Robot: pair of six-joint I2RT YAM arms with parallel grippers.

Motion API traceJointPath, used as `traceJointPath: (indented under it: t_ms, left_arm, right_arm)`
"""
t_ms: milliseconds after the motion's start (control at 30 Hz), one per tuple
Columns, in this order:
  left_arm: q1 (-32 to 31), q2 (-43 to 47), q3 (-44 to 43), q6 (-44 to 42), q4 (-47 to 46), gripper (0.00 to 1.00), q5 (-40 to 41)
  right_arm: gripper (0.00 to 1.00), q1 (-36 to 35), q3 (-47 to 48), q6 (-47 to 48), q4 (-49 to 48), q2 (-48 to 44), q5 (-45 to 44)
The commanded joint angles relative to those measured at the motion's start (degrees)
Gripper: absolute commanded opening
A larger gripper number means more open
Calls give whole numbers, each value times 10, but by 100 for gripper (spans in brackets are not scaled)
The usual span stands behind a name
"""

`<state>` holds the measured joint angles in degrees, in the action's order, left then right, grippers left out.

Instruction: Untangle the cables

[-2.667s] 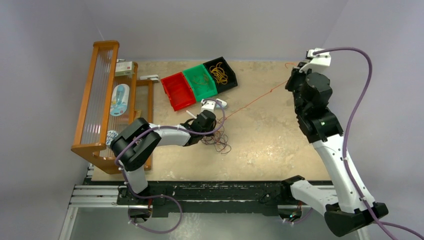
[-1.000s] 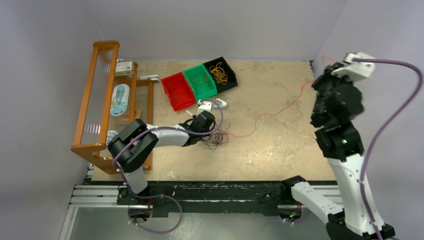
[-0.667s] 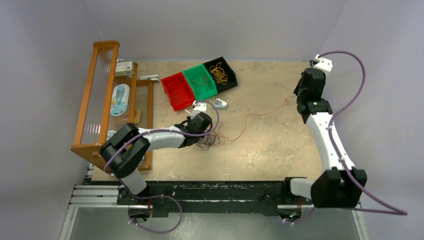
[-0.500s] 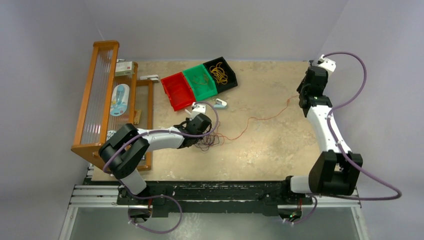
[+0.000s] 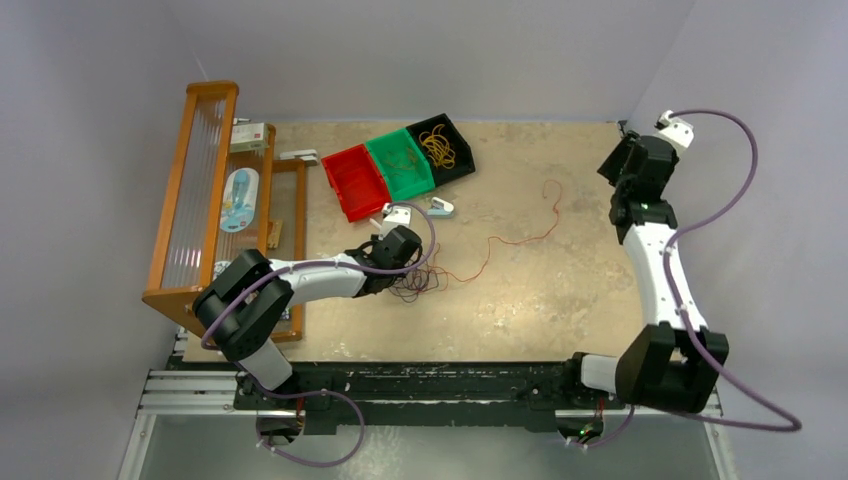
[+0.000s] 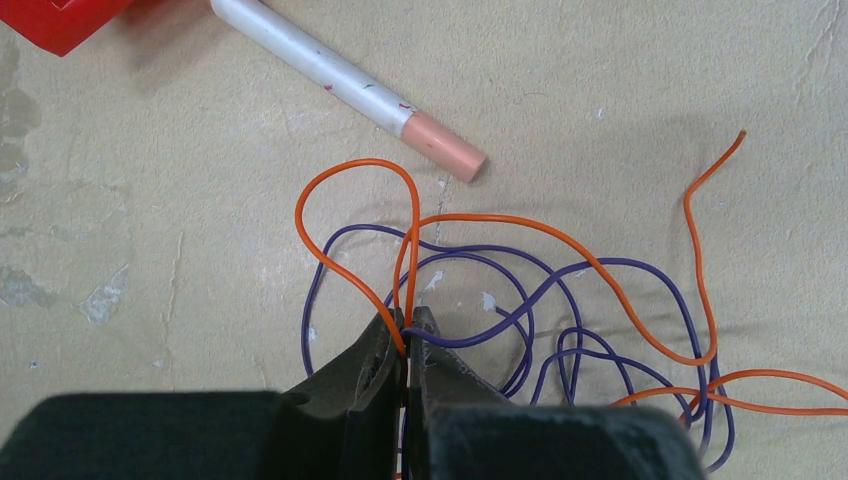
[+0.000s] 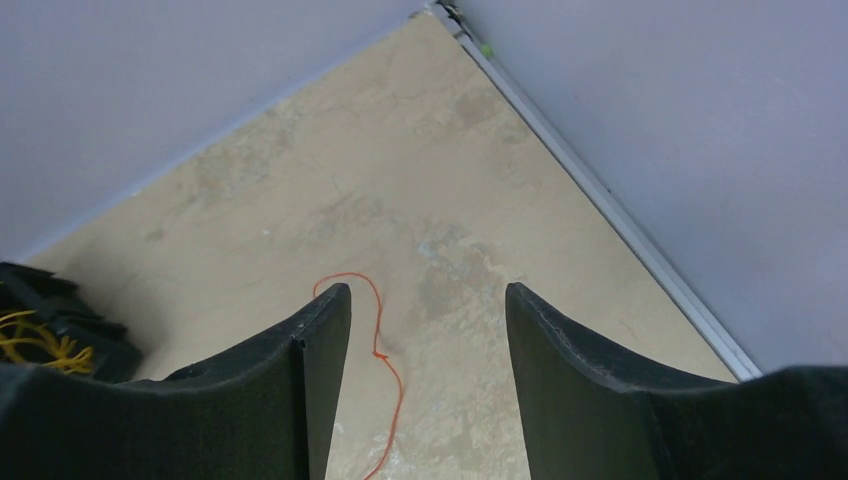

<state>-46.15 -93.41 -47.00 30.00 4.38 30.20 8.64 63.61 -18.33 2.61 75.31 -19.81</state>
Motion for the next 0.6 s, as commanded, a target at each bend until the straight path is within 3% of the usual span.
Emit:
traceJointPath:
  t_ms: [0, 100, 333, 567]
  left_arm:
    - [0, 12, -4, 9, -13, 0, 2]
    - [0, 5, -8, 9, -13, 0, 3]
    - [0, -4, -13, 9, -18, 0, -1]
    - [1, -7, -14, 8, -22, 0, -6]
  right_arm:
    - [62, -4, -34, -14, -14, -56, 111]
    - [63, -49, -66, -48, -3, -67, 169]
    - [65, -202, -168, -125, -28, -47, 189]
    - [67, -250, -229, -161, -118, 4, 234]
